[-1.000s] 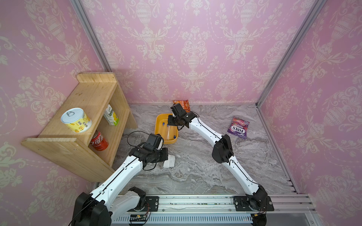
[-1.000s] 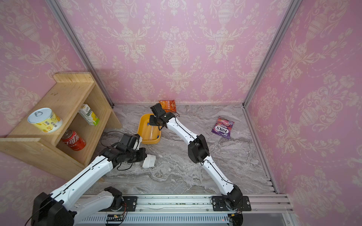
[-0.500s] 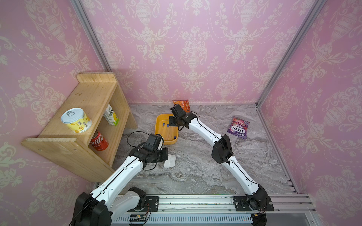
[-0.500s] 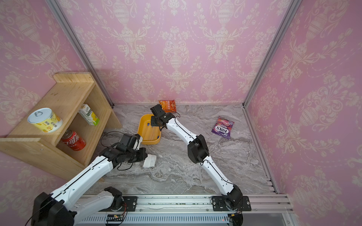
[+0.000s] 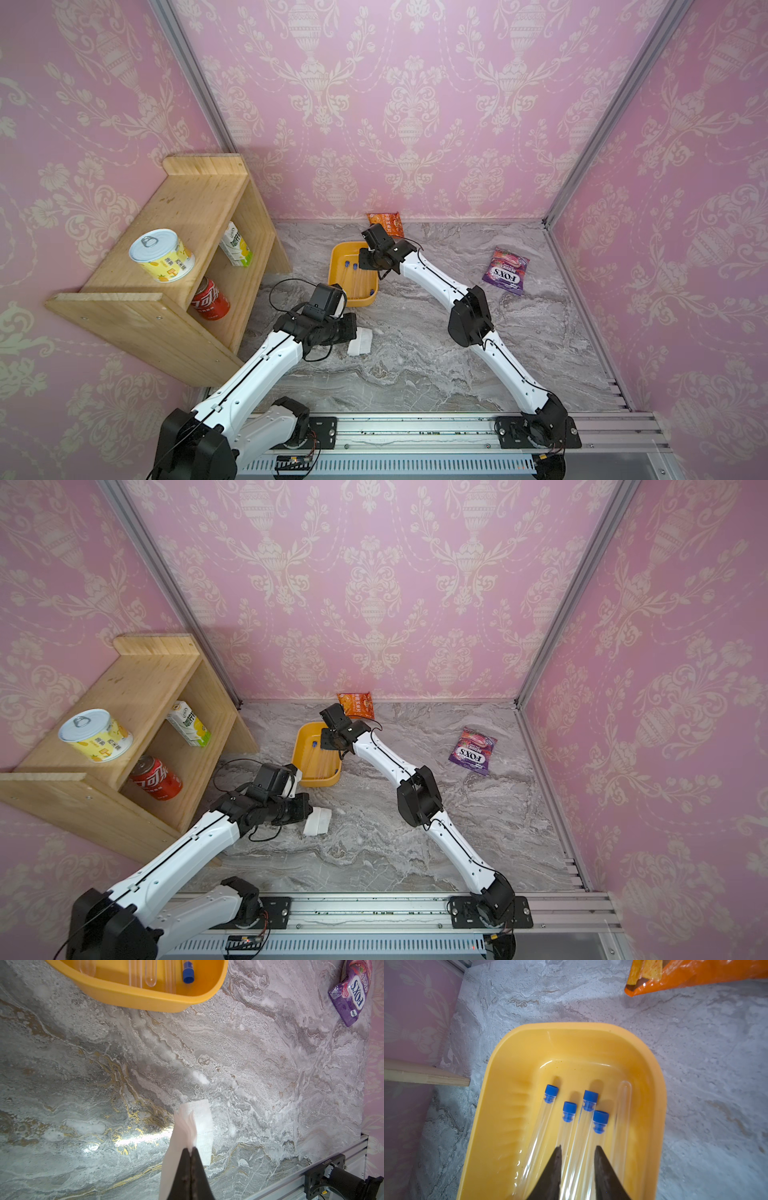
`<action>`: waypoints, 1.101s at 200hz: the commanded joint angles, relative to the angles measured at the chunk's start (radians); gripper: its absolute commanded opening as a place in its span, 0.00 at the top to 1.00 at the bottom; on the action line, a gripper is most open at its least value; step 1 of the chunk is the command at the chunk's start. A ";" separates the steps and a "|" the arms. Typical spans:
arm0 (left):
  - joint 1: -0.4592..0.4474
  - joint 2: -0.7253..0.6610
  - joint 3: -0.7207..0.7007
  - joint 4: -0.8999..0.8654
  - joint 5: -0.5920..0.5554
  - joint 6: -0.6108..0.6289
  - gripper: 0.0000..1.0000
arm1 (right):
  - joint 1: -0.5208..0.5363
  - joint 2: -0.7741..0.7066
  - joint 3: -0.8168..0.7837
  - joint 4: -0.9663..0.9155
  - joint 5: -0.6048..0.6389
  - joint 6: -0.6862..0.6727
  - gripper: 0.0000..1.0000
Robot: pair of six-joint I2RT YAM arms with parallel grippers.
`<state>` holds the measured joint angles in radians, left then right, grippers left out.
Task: Wipe the exteriors of test tubes
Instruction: Place the test tube in the storage box.
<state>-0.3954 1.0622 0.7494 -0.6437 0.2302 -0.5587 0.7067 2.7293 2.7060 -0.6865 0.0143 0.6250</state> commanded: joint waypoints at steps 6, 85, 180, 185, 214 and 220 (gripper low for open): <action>0.006 0.017 -0.010 0.014 0.018 0.023 1.00 | -0.009 -0.138 0.020 -0.042 0.083 -0.086 0.71; -0.215 0.298 0.133 0.223 0.061 -0.024 1.00 | -0.138 -0.829 -0.702 -0.222 0.449 -0.104 0.64; -0.386 0.774 0.559 0.352 0.169 -0.100 0.67 | -0.320 -1.519 -1.517 -0.241 0.281 -0.082 0.31; -0.385 0.785 0.570 0.341 0.168 -0.100 0.63 | -0.322 -1.536 -1.542 -0.242 0.268 -0.079 0.30; -0.390 0.810 0.600 0.280 0.117 -0.102 0.24 | -0.328 -1.609 -1.653 -0.225 0.194 -0.082 0.09; -0.396 0.807 0.605 0.264 0.091 -0.095 0.07 | -0.327 -1.626 -1.673 -0.211 0.175 -0.086 0.02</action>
<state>-0.7727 1.8622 1.3293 -0.3092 0.3599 -0.6544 0.3836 1.1496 1.1004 -0.9150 0.2790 0.5426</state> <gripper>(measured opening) 0.657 0.858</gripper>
